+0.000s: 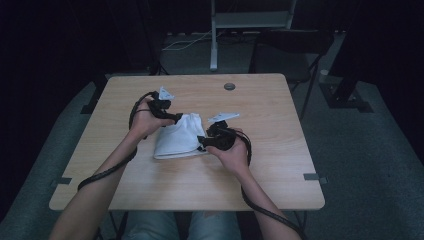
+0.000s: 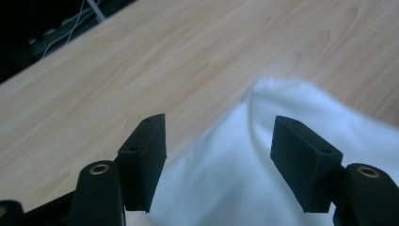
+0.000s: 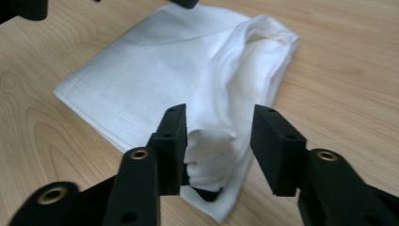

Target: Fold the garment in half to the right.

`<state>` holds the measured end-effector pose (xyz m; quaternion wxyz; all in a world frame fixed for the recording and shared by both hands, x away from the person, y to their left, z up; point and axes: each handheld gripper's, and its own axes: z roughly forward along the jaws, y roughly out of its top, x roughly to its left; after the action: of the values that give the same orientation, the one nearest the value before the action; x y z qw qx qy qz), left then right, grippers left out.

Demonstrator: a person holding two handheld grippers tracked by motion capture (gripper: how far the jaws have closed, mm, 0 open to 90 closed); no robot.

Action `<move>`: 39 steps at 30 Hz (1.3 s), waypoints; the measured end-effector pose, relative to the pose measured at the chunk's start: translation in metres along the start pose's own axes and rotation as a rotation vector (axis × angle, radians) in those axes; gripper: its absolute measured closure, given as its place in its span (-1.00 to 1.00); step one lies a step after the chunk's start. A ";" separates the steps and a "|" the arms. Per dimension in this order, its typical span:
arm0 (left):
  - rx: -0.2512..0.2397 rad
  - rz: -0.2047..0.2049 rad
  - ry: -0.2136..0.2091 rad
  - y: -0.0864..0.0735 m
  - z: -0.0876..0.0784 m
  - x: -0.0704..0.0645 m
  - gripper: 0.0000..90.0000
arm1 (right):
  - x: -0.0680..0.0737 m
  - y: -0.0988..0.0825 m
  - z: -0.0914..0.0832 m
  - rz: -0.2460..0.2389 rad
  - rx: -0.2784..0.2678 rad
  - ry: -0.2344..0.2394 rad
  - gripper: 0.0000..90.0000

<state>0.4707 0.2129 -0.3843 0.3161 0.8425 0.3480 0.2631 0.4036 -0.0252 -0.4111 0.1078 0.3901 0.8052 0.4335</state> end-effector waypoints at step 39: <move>-0.046 0.054 0.013 -0.049 -0.035 -0.014 -0.21 | 0.004 -0.001 0.008 -0.020 0.061 -0.021 0.80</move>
<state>0.4183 0.2420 -0.3986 0.3258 0.8424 0.3209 0.2851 0.4044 -0.0174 -0.4164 0.1086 0.3894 0.8207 0.4038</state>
